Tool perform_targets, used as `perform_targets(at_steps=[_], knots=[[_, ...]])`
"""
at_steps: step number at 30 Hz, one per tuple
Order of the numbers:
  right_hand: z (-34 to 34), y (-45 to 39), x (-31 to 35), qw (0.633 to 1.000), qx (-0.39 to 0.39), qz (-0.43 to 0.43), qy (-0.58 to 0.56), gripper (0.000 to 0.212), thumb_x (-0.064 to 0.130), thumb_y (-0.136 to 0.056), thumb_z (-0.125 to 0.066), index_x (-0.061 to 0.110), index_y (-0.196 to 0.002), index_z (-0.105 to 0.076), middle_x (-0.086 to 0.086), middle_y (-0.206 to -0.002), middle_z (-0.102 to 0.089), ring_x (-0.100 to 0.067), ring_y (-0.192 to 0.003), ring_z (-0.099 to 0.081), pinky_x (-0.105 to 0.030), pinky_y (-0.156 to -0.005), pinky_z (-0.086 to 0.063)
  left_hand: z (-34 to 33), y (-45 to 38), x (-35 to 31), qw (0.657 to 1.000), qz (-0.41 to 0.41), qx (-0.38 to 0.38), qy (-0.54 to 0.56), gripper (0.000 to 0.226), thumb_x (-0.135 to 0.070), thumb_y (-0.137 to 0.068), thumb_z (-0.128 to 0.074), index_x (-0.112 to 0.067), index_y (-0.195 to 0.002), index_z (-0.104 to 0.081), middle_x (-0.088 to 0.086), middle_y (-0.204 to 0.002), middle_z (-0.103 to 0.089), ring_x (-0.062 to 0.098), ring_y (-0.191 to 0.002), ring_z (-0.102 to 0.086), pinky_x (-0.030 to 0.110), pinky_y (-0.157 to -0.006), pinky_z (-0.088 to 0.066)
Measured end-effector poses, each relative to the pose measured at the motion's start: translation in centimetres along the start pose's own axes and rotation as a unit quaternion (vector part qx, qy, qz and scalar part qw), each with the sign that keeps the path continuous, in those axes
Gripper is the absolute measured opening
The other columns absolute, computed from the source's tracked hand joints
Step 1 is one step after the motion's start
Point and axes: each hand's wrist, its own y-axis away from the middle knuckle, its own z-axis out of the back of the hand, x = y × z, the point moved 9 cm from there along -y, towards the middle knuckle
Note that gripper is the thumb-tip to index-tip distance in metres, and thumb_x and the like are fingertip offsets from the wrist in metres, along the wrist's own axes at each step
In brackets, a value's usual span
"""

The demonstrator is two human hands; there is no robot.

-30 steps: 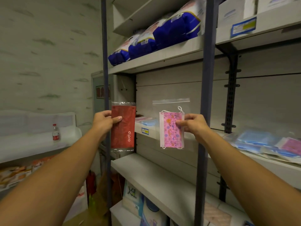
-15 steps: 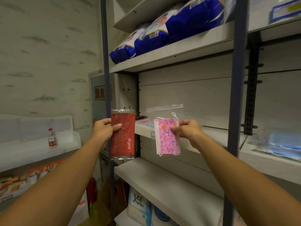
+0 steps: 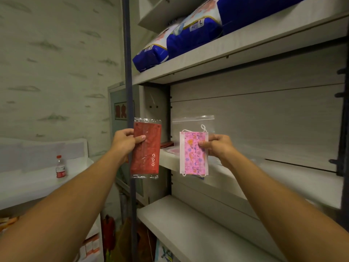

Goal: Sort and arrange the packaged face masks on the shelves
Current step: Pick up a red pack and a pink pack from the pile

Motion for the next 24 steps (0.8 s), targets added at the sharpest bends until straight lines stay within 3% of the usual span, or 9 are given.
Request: perform_targets(at_steps=[3,7,12,19,24], knots=[[-0.7,-2.9,-0.1,1.0,0.011,-0.005,-0.019,0.016,0.002,-0.085,-0.077,-0.001,-0.098,-0.067,-0.008,-0.084,-0.078,-0.023,-0.083,-0.077,-0.041,-0.081,-0.062,-1.2,-2.6,1.0,1.0,-0.002,0.007,-0.005,0.013,-0.004,-0.088,-0.075,-0.01,-0.098,-0.069,0.007,-0.091,-0.076,0.019,-0.079,-0.073,0.032,-0.067,-0.057],[-1.5,-5.6,-0.3,1.0,0.013,-0.011,-0.021,0.015,0.002,-0.085,-0.077,0.001,-0.097,-0.067,-0.008,-0.083,-0.078,-0.023,-0.082,-0.077,-0.034,-0.068,-0.06,-2.3,-5.1,2.2,1.0,-0.008,0.009,-0.006,0.014,-0.005,-0.089,-0.074,-0.009,-0.101,-0.069,0.005,-0.091,-0.075,0.017,-0.08,-0.072,0.029,-0.064,-0.055],[-2.6,-8.9,-1.2,0.999,0.009,-0.012,-0.047,0.011,-0.001,-0.085,-0.075,0.001,-0.091,-0.066,-0.014,-0.091,-0.078,-0.023,-0.076,-0.077,-0.028,-0.058,-0.058,-2.3,-9.0,4.0,1.0,-0.001,0.007,0.0,0.021,-0.006,-0.086,-0.078,-0.007,-0.105,-0.07,0.01,-0.096,-0.077,0.024,-0.087,-0.075,0.042,-0.082,-0.061],[-4.3,-12.2,-2.7,0.998,0.002,-0.024,-0.062,0.012,-0.003,-0.086,-0.074,-0.002,-0.094,-0.066,-0.015,-0.089,-0.077,-0.025,-0.078,-0.077,-0.036,-0.07,-0.063,-2.4,-13.1,6.2,1.0,-0.001,0.004,-0.004,0.017,-0.006,-0.086,-0.077,-0.007,-0.101,-0.07,0.009,-0.092,-0.076,0.021,-0.082,-0.074,0.034,-0.072,-0.059],[-5.9,-14.8,-3.0,0.999,-0.006,-0.011,-0.044,0.012,-0.001,-0.086,-0.074,0.0,-0.093,-0.064,-0.015,-0.089,-0.078,-0.025,-0.08,-0.077,-0.037,-0.072,-0.062,-3.1,-17.0,8.3,1.0,-0.003,0.028,-0.006,0.014,-0.008,-0.086,-0.077,-0.01,-0.099,-0.07,0.007,-0.09,-0.077,0.023,-0.083,-0.075,0.037,-0.076,-0.06]])
